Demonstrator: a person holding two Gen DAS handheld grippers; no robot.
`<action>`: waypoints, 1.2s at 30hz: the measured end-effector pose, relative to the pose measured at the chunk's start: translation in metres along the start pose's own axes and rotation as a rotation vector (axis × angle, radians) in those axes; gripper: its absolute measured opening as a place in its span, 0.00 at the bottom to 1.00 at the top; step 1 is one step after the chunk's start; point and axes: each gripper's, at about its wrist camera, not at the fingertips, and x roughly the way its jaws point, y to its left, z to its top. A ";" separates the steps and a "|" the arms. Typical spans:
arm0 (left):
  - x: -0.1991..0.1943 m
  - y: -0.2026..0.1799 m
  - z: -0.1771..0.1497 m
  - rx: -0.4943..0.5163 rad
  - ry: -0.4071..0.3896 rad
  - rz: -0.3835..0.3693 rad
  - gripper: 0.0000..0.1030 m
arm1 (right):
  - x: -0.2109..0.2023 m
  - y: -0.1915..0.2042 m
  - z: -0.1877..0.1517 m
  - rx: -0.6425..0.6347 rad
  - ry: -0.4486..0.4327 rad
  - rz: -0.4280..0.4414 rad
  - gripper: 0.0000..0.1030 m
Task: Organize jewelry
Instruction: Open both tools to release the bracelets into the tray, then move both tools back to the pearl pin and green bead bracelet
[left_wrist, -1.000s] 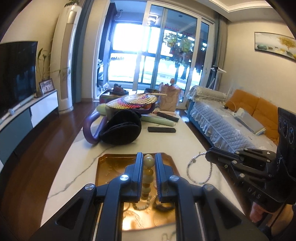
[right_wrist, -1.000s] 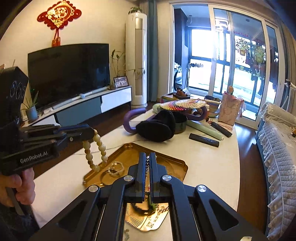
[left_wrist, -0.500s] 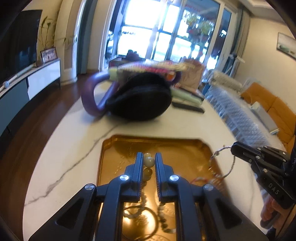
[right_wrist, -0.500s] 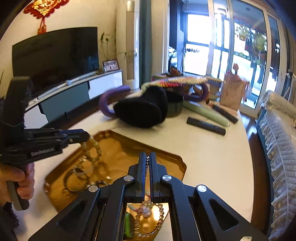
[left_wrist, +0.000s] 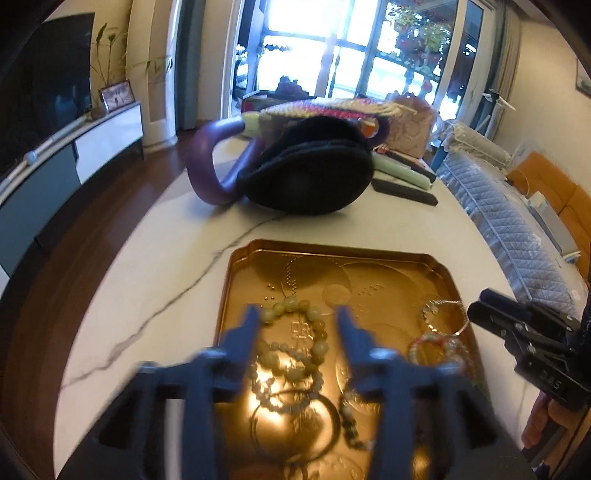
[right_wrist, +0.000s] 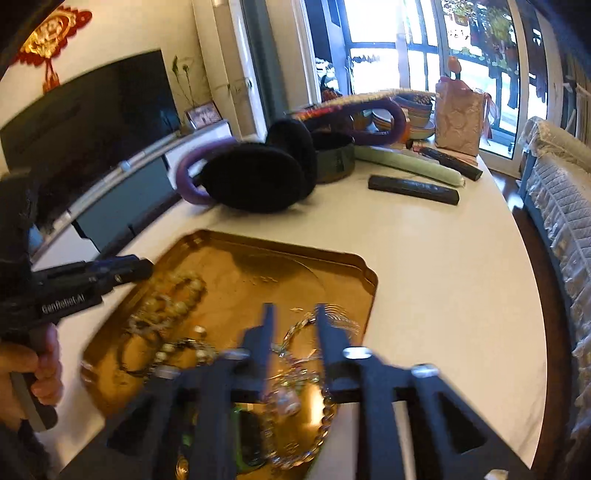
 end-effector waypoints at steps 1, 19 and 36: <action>-0.011 -0.003 -0.002 0.012 -0.022 0.004 0.61 | -0.010 0.004 -0.001 -0.007 -0.015 0.005 0.66; -0.174 -0.058 -0.106 0.186 -0.054 -0.078 0.76 | -0.154 0.073 -0.075 -0.037 -0.042 0.012 0.99; -0.118 -0.073 -0.175 0.266 0.089 -0.183 0.57 | -0.108 0.049 -0.139 0.011 0.113 0.074 0.61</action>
